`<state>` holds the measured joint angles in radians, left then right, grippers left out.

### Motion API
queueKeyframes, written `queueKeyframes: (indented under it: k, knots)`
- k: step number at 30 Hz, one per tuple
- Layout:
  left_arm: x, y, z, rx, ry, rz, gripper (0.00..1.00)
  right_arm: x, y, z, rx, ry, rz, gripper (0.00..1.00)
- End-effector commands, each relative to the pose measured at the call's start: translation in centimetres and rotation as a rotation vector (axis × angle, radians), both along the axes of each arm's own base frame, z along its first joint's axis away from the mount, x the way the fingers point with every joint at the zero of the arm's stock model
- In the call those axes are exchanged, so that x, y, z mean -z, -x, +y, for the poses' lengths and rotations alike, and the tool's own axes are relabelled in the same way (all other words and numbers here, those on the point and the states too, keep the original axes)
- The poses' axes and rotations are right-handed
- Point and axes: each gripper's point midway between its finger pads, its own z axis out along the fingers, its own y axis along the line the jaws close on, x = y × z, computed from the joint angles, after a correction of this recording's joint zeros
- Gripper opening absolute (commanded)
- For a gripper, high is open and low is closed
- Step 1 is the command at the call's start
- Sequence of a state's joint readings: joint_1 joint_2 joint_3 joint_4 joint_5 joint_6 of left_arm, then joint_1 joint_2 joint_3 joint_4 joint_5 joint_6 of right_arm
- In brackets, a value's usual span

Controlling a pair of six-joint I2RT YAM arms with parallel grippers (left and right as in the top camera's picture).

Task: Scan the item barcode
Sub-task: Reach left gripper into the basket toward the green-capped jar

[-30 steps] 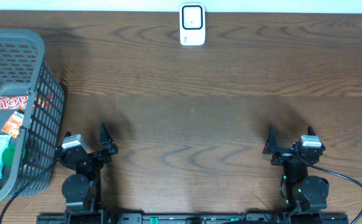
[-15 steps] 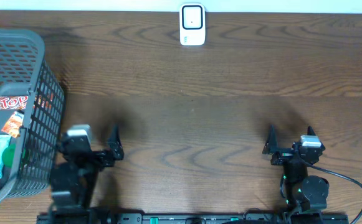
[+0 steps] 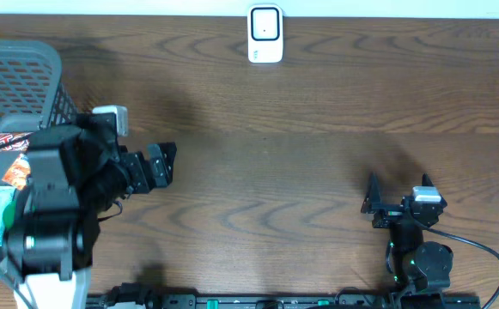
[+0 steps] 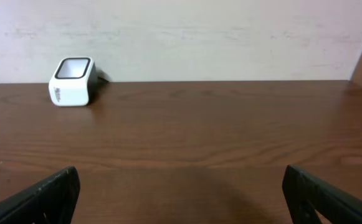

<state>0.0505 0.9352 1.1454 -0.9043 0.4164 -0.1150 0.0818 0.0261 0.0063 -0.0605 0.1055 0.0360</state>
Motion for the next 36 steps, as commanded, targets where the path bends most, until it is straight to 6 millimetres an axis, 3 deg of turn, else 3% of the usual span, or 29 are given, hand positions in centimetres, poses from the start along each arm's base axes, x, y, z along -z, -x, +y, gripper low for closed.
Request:
queueKeyframes:
  k: [1,7,10,13,18,21,26,36]
  knots:
    - [-2.5,-1.3,3.1,-0.233,0.011,0.061,0.98,0.1,0.0,0.1,-0.006,0.016,0.003,0.99]
    - [-7.9,-2.1,7.4,-0.408,-0.049,0.108,0.98,0.1,0.0,0.1,-0.006,0.016,0.003,0.99]
    - [-10.8,-1.7,11.8,-0.641,-0.072,0.131,0.98,0.1,0.0,0.1,-0.006,0.016,0.003,0.99]
    - [-11.7,-1.0,15.5,-0.82,-0.041,0.179,0.98,0.1,0.0,0.1,-0.006,0.016,0.003,0.99]
    - [-8.3,0.3,21.2,-1.035,0.013,0.355,0.98,0.1,0.0,0.1,-0.006,0.016,0.003,0.99]
    - [-6.3,1.2,23.6,-1.111,0.035,0.454,0.98,0.1,0.0,0.1,-0.006,0.016,0.003,0.99]
    - [-2.8,4.5,27.9,-1.34,0.025,0.619,0.98,0.1,0.0,0.1,-0.006,0.016,0.003,0.99]
    - [3.8,6.6,28.8,-1.433,0.015,0.822,0.98,0.1,0.0,0.1,-0.006,0.016,0.003,0.99]
